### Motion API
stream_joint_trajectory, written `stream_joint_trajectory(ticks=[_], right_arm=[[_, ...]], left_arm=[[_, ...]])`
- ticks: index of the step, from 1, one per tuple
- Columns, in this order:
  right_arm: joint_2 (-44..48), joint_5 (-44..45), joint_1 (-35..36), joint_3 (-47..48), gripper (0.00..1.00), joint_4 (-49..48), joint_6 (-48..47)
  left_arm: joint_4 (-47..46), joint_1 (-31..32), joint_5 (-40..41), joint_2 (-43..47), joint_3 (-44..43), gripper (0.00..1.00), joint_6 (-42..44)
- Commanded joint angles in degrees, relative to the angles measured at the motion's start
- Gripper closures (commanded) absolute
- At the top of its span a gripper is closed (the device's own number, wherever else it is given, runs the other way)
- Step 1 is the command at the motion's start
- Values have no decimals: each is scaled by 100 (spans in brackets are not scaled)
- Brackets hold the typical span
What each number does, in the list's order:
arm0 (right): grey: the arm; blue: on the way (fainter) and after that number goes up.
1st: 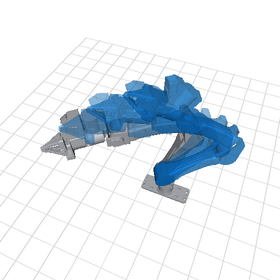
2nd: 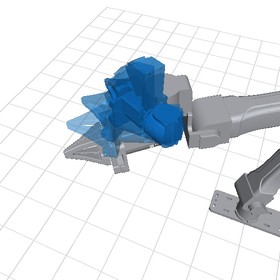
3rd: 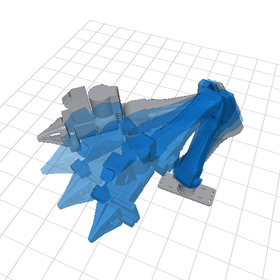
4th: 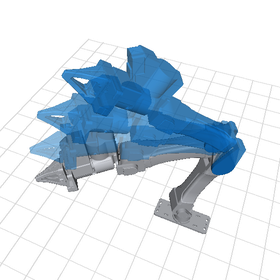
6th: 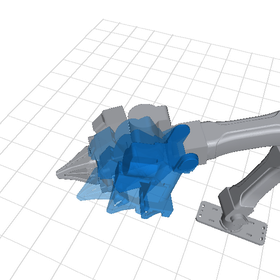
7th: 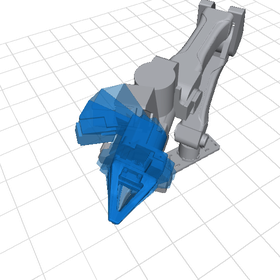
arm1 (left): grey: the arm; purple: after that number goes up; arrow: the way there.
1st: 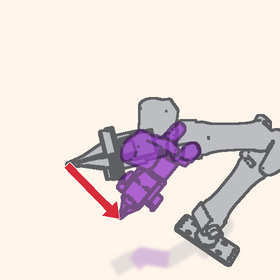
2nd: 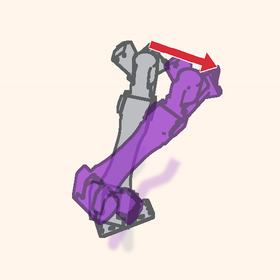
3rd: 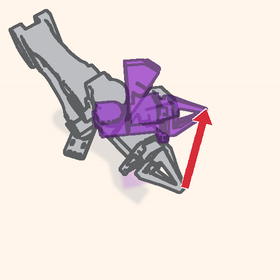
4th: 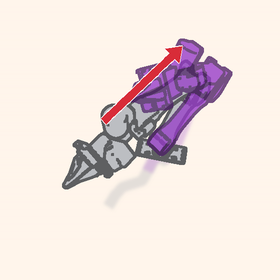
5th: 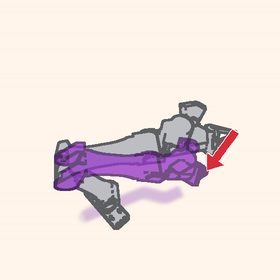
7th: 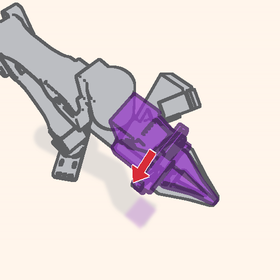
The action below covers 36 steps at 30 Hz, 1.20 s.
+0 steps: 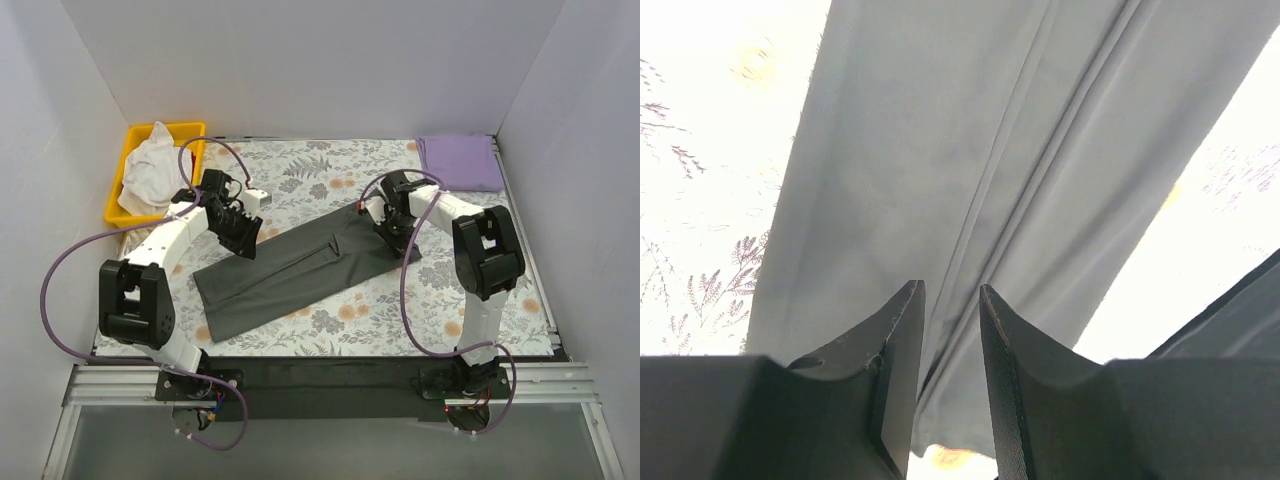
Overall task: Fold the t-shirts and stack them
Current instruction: Fold the tshirt
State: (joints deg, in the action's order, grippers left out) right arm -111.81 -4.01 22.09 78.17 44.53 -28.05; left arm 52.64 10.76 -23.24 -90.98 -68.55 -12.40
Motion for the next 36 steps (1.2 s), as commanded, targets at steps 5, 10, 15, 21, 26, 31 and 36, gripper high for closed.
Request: stream_joint_trajectory(ticks=[5,10,15,21,26,31,36], right_arm=[[-735,540,-20,927,98,-322,-165],[-1658,936,-3,2165,99,-445,-402],[-3371,1587,50,5089,99,-735,-894],[-3981,2747,349,5000,98,-3508,-2324],[-3744,3143,314,5269,97,-4690,-2319],[-2515,2819,287,4392,89,-5033,-2012],[-1292,2599,261,3585,77,-4990,-1818]], left_arm=[[-474,-434,-610,590,-97,73,-930],[-799,-961,-848,696,0,73,-1282],[-659,-1068,-1094,687,175,73,-976],[-519,-1068,-1612,1047,667,72,-72],[-649,-585,-1350,1284,949,72,379],[-1422,441,-815,1311,1256,72,423],[-2002,1102,-471,670,1047,72,160]])
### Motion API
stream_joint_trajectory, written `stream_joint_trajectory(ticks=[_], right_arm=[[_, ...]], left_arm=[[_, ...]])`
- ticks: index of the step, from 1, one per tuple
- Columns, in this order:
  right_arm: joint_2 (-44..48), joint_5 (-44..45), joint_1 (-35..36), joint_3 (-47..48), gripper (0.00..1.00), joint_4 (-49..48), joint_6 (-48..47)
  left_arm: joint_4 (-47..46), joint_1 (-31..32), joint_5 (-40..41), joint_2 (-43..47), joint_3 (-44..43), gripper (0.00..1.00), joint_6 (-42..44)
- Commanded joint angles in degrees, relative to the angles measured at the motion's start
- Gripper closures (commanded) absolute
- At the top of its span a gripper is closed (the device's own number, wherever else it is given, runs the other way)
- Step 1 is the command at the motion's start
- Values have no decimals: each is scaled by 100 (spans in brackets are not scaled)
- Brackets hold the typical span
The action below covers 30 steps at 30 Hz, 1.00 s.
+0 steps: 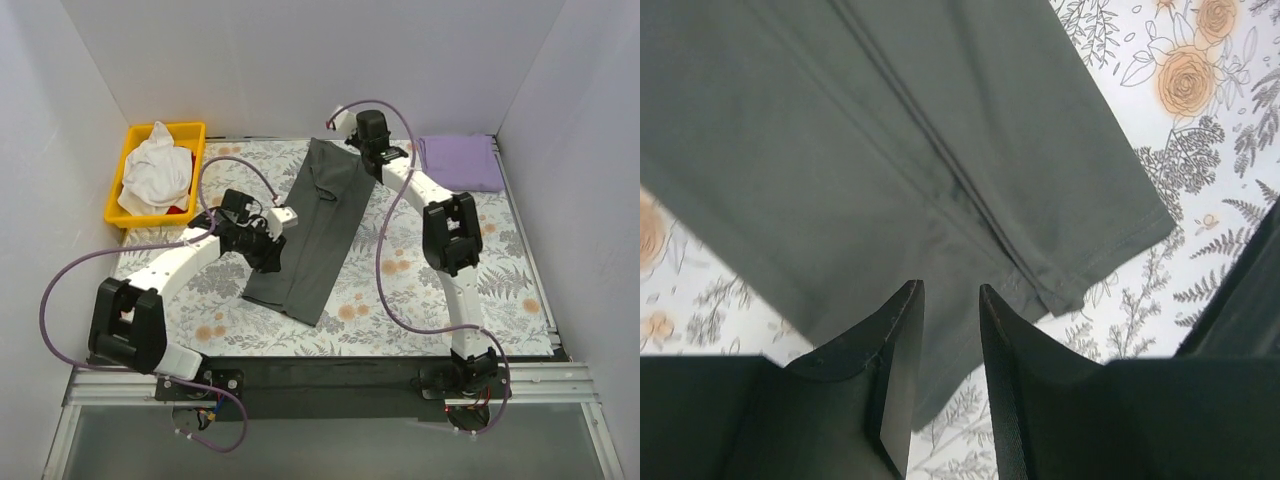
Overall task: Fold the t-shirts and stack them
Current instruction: Fold the tshirt
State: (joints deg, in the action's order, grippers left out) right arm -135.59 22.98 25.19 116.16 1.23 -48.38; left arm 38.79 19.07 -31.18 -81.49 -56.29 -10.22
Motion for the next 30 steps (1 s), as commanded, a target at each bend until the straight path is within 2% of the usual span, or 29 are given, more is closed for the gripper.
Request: stream_joint_trajectory(ticks=[1,7,12,17,23,25,27,30], right_arm=[[1244,-127,-58,-330,75,-634,241],[2281,-355,-172,-1042,62,429,856],[2923,-865,-426,-1359,50,1817,1480],[3354,-1584,-717,-1709,46,2810,2016],[3724,-1955,-1007,-2079,46,3154,2140],[3724,-2060,-1130,-2062,46,3242,2175],[3733,-2254,-1253,-2027,46,3488,2158],[3908,-2973,-1385,-2106,46,3813,2026]], left_arm=[[-670,499,366,-401,-250,72,-103],[-873,1317,1341,-1456,-830,73,-173],[-680,1652,1799,-2194,-1147,73,-226],[-390,2328,2010,-2634,-1270,75,-278],[-187,3400,1589,-3231,-1954,76,-788],[-91,3594,1265,-3460,-2560,76,-1095],[32,3595,1088,-3671,-3191,75,-1437],[-150,3367,790,-3287,-3388,72,-1571]])
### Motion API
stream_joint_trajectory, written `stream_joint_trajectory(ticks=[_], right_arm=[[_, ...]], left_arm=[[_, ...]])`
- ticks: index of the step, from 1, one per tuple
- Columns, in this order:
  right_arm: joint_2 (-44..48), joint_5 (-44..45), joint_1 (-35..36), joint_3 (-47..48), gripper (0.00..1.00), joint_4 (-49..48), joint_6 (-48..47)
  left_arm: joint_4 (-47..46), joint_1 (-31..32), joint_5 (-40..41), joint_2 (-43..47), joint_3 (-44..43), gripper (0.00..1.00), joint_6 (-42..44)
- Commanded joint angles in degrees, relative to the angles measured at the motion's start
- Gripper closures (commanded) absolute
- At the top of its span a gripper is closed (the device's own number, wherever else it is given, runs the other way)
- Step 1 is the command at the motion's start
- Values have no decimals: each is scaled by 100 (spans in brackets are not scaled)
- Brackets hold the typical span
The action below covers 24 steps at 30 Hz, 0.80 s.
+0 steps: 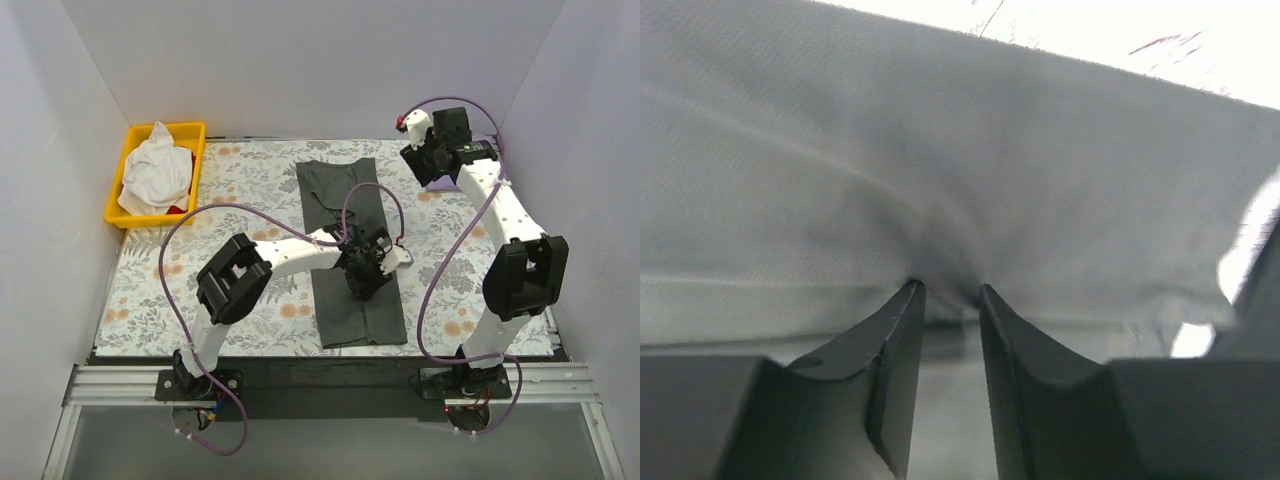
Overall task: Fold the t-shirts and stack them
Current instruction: Fold the tshirt
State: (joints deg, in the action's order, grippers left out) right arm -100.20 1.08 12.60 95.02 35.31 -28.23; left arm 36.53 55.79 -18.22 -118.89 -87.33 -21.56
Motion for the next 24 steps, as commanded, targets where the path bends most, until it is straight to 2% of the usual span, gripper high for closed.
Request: stream_joint_trajectory(ticks=[1,3,8,9,10,12,13,14,16,20,22,24], right_arm=[[448,-959,-152,-158,45,459,-129],[747,-1557,-196,-343,41,634,-349],[1494,-2821,-214,-913,35,1197,-1086],[1643,-2946,-205,-1063,35,1198,-1245],[1949,-3060,-205,-1282,34,1180,-1386],[2241,-3499,-197,-1836,31,1145,-1781],[2520,-3701,-197,-1995,30,1249,-1939],[2662,-4181,-162,-2136,29,1494,-2985],[3083,-4476,13,-2522,23,2632,-4378],[4068,-3504,1373,-4278,26,2184,-4657],[4629,-3108,1648,-5225,26,1492,-4700],[4869,-2869,1981,-5668,27,1164,-4832]], left_arm=[[-40,-488,-821,689,-58,71,-463],[-338,-639,-1016,1533,328,66,-437],[-331,-780,-1175,3493,1936,58,380],[-314,-780,-1262,3774,2183,41,503],[-305,-771,-1324,4308,2481,36,617],[-409,-754,-1509,4803,3254,25,907],[-445,-719,-1527,5179,3466,25,986],[-463,-693,-1657,5314,3825,25,1126],[-612,-544,-1676,5551,4117,28,1163],[-1340,-78,-1238,5605,4891,38,1172],[-1929,229,-895,5561,5295,41,1163],[-2507,432,-492,5543,5663,41,1215]])
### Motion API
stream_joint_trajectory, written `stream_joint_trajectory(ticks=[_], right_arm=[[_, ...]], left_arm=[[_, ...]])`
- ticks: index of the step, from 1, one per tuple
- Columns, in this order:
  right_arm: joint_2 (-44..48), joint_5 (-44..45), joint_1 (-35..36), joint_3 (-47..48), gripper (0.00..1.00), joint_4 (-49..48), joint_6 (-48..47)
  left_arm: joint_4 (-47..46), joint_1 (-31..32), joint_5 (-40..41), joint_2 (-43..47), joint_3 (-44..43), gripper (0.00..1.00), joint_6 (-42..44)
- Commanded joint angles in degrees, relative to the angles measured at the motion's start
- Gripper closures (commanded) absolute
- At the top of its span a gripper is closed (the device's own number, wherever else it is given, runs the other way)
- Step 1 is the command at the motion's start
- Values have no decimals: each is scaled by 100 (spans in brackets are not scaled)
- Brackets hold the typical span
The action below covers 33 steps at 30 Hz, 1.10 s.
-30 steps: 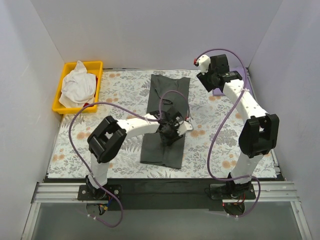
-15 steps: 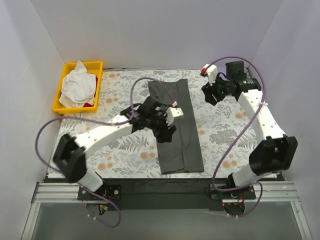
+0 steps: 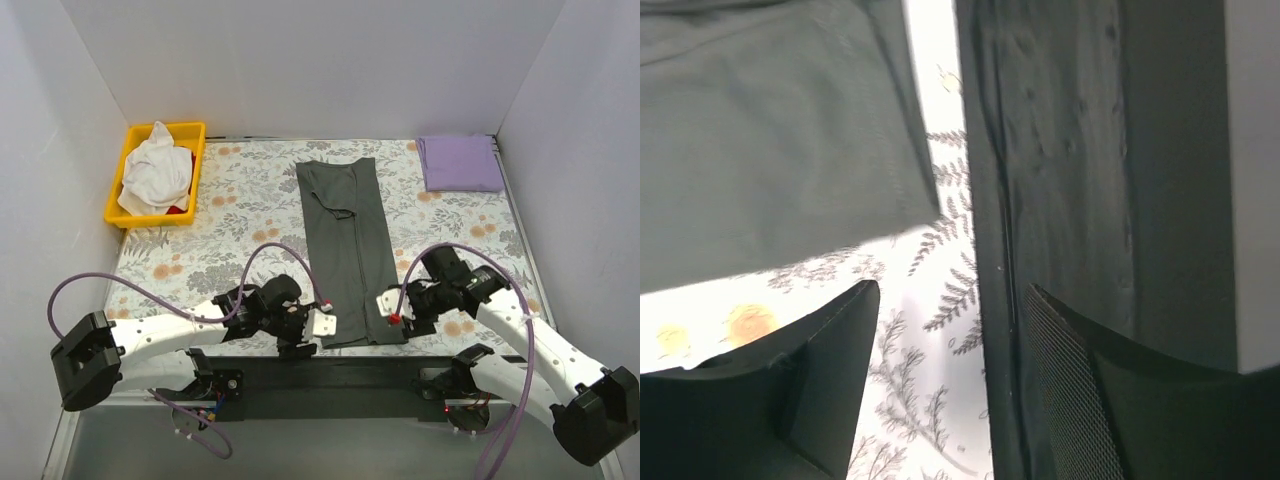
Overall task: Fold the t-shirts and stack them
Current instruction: Fold the tshirt
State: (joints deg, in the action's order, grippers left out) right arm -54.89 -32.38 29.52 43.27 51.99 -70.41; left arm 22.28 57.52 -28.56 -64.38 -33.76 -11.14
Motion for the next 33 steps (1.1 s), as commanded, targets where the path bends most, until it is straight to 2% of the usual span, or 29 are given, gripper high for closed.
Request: stream_joint_trajectory(ticks=[1,6,9,16,18,19,20,22,28,32,33], right_arm=[[435,618,361,-764,28,-766,-649],[269,812,783,-1162,34,-1234,-579],[120,918,871,-1399,37,-1498,-728],[338,1050,968,-1734,38,-1385,-1079],[435,1076,1029,-1821,38,-1332,-1176],[418,1093,1064,-1839,38,-1331,-1177],[409,1120,1091,-1857,38,-1331,-1168],[331,1111,1109,-1848,38,-1270,-1150],[216,1076,1223,-1664,38,-1165,-1036],[313,1102,1241,-1340,38,-840,-1062],[339,1085,1241,-1277,37,-587,-1106]], left_arm=[[-1242,434,631,75,395,42,208],[-2401,945,1053,-56,827,48,498],[-2667,1086,1150,-565,766,51,525],[-2870,1130,1150,-1040,704,54,850],[-2870,1130,1255,-1181,739,60,894],[-2861,1130,1282,-1200,756,69,911],[-2844,1130,1282,-1191,774,73,911],[-2712,1130,1212,-1043,853,78,955],[-2299,1139,1141,-743,1011,78,1070],[-2255,1139,1177,-804,959,72,1017],[-2255,1139,1186,-822,950,67,982]])
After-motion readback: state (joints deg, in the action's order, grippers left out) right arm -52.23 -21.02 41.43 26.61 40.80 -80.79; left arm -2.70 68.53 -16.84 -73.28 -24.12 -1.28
